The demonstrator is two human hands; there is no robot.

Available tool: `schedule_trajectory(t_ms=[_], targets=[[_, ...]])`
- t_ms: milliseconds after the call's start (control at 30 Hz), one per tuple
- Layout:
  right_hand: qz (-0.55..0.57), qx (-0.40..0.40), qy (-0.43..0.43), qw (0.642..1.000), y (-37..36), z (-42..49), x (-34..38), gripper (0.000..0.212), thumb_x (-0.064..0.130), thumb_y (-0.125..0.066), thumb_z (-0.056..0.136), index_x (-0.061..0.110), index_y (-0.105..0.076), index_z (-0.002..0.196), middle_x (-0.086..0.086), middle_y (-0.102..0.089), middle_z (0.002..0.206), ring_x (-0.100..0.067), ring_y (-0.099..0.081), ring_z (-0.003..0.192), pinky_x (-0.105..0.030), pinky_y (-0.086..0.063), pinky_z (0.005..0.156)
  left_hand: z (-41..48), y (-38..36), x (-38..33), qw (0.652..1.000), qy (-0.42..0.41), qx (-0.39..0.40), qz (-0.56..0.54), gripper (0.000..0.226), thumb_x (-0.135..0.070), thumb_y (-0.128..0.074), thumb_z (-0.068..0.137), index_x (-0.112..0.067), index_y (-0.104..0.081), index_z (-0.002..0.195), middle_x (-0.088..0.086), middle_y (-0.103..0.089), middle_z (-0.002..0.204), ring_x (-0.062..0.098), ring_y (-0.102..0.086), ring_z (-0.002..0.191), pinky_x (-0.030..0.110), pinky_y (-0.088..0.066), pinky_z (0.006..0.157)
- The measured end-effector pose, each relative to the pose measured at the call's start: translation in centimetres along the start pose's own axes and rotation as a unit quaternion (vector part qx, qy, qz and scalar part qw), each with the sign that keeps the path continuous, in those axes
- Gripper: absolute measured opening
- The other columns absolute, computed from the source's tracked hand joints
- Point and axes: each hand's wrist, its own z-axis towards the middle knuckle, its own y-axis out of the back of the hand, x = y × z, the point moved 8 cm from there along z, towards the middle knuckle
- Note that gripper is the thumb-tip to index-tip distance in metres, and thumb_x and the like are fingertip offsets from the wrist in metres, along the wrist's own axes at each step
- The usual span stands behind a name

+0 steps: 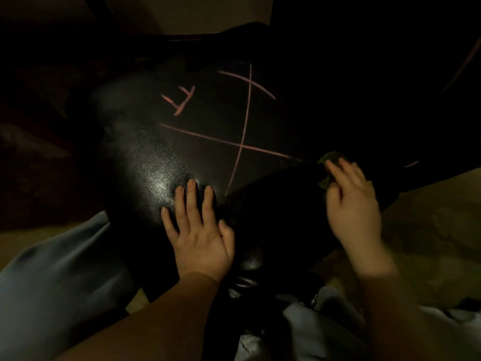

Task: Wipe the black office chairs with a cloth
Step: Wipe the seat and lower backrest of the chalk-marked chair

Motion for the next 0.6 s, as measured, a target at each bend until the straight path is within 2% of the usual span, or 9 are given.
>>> schedule_trajectory(t_ms=[100, 233, 333, 467, 600], targets=[[0.0, -0.004, -0.015, 1.0, -0.2, 0.1, -0.1, 0.043, 0.015, -0.038, 0.1, 0.014, -0.046, 0.143, -0.007, -0.037, 0.153, -0.024, -0.023, 0.145, -0.044, -0.015, 0.12, 0.0, 0.1, 0.0, 1.0, -0.001, -0.001, -0.002, 0.062, -0.032, -0.031, 0.086, -0.011, -0.035, 0.144, 0.014, -0.021, 0.158, 0.028, -0.009, 0.148, 0.053, -0.002, 0.117], [-0.03, 0.004, 0.005, 1.0, -0.9, -0.5, 1.9, 0.049, 0.019, -0.037, 0.092, 0.011, -0.052, 0.138, -0.01, -0.044, 0.148, -0.03, -0.03, 0.142, -0.046, -0.021, 0.118, 0.0, 0.1, 0.1, 1.0, -0.005, -0.003, -0.003, 0.062, -0.032, -0.032, 0.085, -0.011, -0.036, 0.143, 0.014, -0.023, 0.157, 0.029, -0.011, 0.147, 0.054, -0.004, 0.117], [-0.034, 0.043, 0.107, 0.993, -2.6, -2.7, 6.5, 0.048, 0.013, -0.043, 0.084, 0.012, -0.061, 0.128, -0.009, -0.055, 0.138, -0.032, -0.043, 0.134, -0.048, -0.027, 0.113, 0.1, 0.1, 0.2, 1.0, -0.007, -0.006, 0.0, 0.062, -0.031, -0.033, 0.085, -0.011, -0.037, 0.143, 0.014, -0.024, 0.157, 0.03, -0.013, 0.147, 0.054, -0.005, 0.117], [-0.016, 0.126, 0.255, 0.959, -5.3, -7.6, 13.1, 0.051, 0.022, -0.035, 0.081, 0.018, -0.066, 0.121, -0.002, -0.06, 0.133, -0.026, -0.047, 0.132, -0.043, -0.03, 0.112, 0.4, -0.1, 0.5, 1.0, -0.02, -0.006, 0.005, 0.064, -0.032, -0.035, 0.082, -0.012, -0.036, 0.143, 0.015, -0.025, 0.156, 0.03, -0.014, 0.145, 0.054, -0.006, 0.115], [-0.001, 0.143, 0.268, 0.953, -5.8, -8.3, 13.4, 0.05, 0.023, -0.033, 0.086, 0.025, -0.063, 0.126, 0.006, -0.056, 0.138, -0.015, -0.039, 0.138, -0.035, -0.02, 0.117, 0.5, -0.2, 0.8, 1.0, -0.027, 0.001, 0.012, 0.064, -0.034, -0.034, 0.083, -0.014, -0.033, 0.144, 0.015, -0.023, 0.157, 0.03, -0.012, 0.146, 0.052, -0.002, 0.116]])
